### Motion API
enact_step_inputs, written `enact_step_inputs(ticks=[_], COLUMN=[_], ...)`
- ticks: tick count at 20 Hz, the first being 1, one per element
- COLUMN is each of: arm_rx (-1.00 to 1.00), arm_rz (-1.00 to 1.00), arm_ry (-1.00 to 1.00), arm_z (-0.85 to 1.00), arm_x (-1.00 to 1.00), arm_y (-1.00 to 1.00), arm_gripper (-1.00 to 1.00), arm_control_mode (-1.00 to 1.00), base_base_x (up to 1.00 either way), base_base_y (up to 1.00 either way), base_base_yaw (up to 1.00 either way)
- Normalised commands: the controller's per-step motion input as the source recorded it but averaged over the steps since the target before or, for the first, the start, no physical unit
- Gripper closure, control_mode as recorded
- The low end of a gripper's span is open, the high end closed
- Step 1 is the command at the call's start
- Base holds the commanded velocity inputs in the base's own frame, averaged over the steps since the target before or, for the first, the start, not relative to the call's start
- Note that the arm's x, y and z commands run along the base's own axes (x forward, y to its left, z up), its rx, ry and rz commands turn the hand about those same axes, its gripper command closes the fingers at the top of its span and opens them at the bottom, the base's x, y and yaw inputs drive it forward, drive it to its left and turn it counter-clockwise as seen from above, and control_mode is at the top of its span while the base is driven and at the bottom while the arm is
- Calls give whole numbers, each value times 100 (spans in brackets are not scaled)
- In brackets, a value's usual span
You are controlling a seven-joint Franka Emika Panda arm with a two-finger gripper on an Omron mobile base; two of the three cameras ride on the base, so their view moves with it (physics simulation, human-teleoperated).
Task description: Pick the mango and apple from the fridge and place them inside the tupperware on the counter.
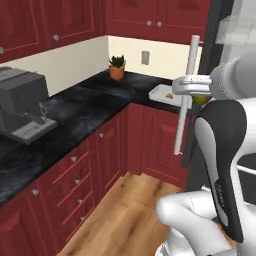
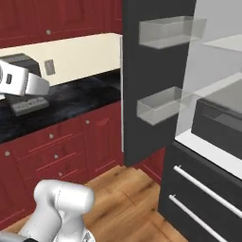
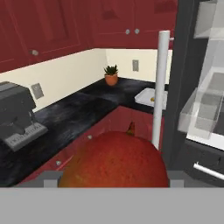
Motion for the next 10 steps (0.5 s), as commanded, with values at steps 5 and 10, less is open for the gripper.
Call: enact_step_inputs(ticks=[5,10], arm_rx=[0,0], arm_rz=[0,0], arm_ry=[0,0], arm_z=[0,0], arm_x=[0,0], arm_y=[0,0], arm_gripper=[100,100], arm_control_mode=[100,100], base_base_x=[45,90], base_base_y=[34,38], base_base_yaw=[12,-42])
